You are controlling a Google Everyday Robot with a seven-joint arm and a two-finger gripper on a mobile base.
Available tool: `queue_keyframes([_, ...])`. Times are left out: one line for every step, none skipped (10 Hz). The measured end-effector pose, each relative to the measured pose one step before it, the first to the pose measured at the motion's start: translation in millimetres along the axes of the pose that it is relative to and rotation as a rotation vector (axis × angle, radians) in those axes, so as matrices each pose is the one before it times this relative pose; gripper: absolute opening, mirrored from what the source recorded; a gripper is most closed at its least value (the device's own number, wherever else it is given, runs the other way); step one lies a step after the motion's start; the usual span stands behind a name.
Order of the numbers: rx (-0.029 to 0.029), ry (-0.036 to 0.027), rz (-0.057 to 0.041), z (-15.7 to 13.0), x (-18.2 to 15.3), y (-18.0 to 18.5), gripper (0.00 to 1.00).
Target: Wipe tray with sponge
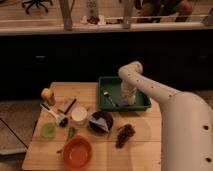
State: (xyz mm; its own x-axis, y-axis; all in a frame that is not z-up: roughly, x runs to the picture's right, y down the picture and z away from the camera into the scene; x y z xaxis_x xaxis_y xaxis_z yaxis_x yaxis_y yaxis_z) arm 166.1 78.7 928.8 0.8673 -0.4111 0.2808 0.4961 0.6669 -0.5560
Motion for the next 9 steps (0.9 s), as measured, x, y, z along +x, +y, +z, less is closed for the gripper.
queue_keyframes([-0.01178, 0.01184, 0.01304, 0.71, 14.65, 8.64, 0.00])
queue_keyframes([-0.01258, 0.01614, 0.02981, 1.96, 22.52, 9.96, 0.00])
queue_keyframes([-0.01039, 0.01928, 0.02614, 2.46, 17.96, 3.05, 0.00])
queue_keyframes([-0.00695, 0.01333, 0.02630, 3.54, 13.37, -4.63, 0.00])
queue_keyframes([-0.00595, 0.00446, 0.02020, 2.93, 7.43, -6.89, 0.00])
queue_keyframes([-0.00227, 0.01056, 0.02239, 3.18, 8.17, -12.79, 0.00])
queue_keyframes([0.00145, 0.00079, 0.00332, 1.89, 0.36, -5.27, 0.00])
queue_keyframes([0.00356, -0.00311, -0.00349, 0.31, -4.01, -4.57, 0.00])
queue_keyframes([0.00289, -0.01280, -0.01288, -0.29, -8.75, -2.54, 0.00])
